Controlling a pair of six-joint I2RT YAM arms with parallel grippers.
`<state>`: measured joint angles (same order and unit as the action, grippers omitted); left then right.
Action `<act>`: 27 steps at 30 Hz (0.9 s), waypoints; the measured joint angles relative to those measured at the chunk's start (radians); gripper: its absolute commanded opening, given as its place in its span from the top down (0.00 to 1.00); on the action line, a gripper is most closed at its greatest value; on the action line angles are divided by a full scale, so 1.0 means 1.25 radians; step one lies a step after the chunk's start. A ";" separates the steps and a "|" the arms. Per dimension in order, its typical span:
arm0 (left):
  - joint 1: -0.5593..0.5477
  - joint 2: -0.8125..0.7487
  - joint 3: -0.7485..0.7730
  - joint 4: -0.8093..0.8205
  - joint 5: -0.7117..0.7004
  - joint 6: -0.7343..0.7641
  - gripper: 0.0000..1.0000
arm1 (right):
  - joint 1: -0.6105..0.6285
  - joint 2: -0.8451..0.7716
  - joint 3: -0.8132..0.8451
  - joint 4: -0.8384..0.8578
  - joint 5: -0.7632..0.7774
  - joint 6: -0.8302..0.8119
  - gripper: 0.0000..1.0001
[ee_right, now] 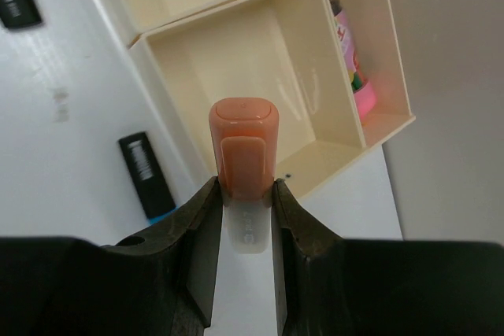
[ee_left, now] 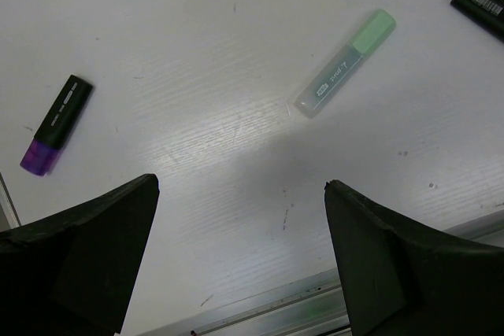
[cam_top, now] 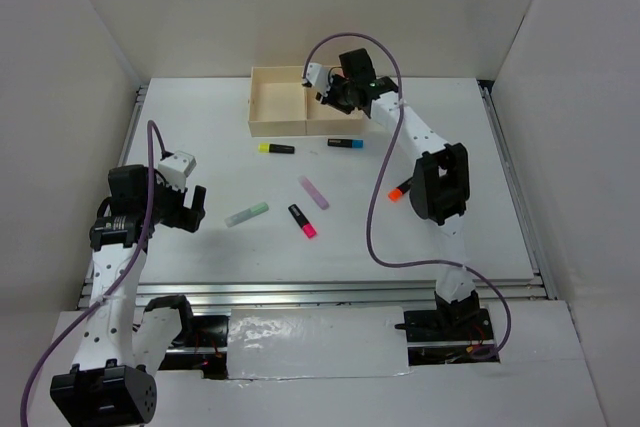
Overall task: Sort the stationery into containers
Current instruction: Place the pen in the storage box, then pick up the pen from the center of the board.
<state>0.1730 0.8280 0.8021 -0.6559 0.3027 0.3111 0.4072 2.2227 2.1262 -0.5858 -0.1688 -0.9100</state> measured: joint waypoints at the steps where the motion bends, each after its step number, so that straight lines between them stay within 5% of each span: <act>1: 0.000 0.000 0.000 0.000 -0.001 0.000 0.01 | -0.001 0.017 0.005 0.021 0.005 0.001 0.89; 3: 0.000 0.000 0.000 0.000 -0.003 0.000 0.01 | 0.000 0.045 0.006 0.053 0.018 0.000 0.81; 5: 0.000 0.000 0.000 0.000 -0.005 0.000 0.01 | -0.001 0.066 0.006 0.074 0.025 0.000 0.55; 8: 0.000 0.000 0.000 0.000 -0.008 -0.001 0.01 | 0.000 0.085 0.007 0.079 0.031 -0.001 0.38; 15: -0.004 0.018 0.002 -0.012 0.026 0.033 0.01 | 0.003 0.044 -0.021 0.069 0.013 0.010 0.33; 21: -0.120 0.206 0.069 -0.064 0.034 0.104 0.01 | 0.000 -0.107 -0.099 0.018 -0.031 0.090 0.33; 27: -0.256 0.369 0.098 -0.060 -0.026 0.107 0.17 | -0.060 -0.329 -0.216 -0.044 -0.111 0.230 0.26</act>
<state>-0.1467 1.2892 0.9245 -0.7311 0.2703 0.4442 0.3317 1.8118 1.8557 -0.6411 -0.3080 -0.6224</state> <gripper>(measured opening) 0.869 0.681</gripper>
